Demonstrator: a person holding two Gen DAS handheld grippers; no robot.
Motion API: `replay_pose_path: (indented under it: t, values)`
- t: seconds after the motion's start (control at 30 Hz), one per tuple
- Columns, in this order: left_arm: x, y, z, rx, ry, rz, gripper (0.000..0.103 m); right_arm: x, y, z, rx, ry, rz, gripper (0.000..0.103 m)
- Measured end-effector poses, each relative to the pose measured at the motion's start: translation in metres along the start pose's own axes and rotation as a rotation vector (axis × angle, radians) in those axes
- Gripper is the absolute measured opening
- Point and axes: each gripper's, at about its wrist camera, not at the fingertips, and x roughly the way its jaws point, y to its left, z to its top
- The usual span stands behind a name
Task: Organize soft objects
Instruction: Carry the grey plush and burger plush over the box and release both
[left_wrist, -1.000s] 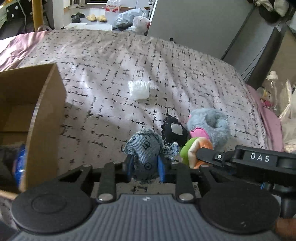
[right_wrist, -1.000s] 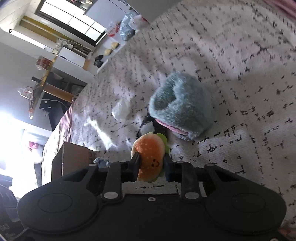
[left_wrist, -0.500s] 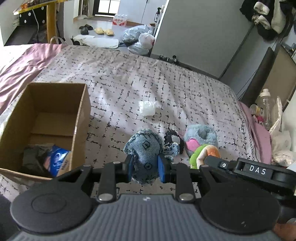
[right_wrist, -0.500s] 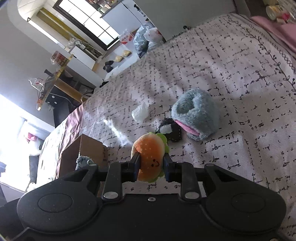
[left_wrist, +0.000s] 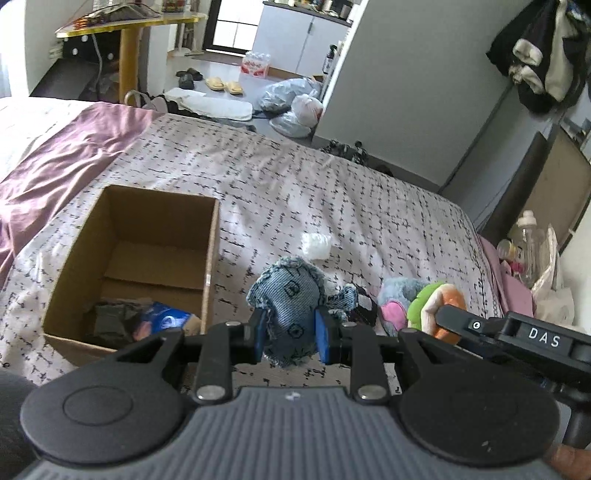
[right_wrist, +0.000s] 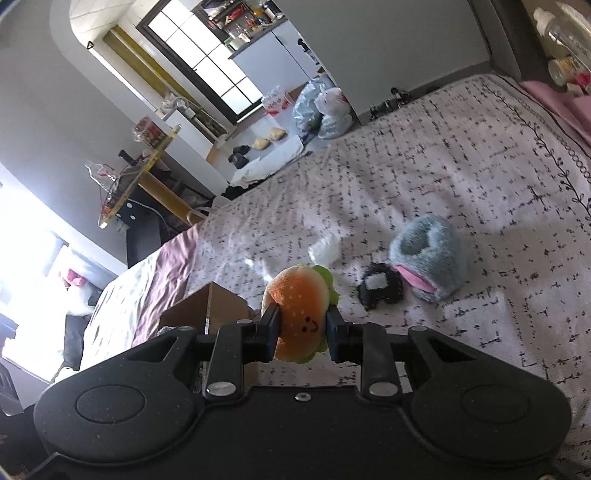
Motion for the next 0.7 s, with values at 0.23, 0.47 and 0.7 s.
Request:
replay_pose_path:
  t: [0.23,0.47,0.7]
  values:
    - [-0.014,0.022,0.007,-0.041,-0.028,0.005,0.026,0.003,0.026,-0.004,-0.025,-0.008,0.016,0.026]
    - [-0.024,0.042,0.015,-0.044,-0.056,0.005,0.026,0.011,0.047,-0.01,-0.047,-0.004,0.024,0.026]
    - [-0.024,0.067,0.022,-0.068,-0.046,0.003,0.026,0.024,0.071,-0.015,-0.078,0.02,0.026,0.026]
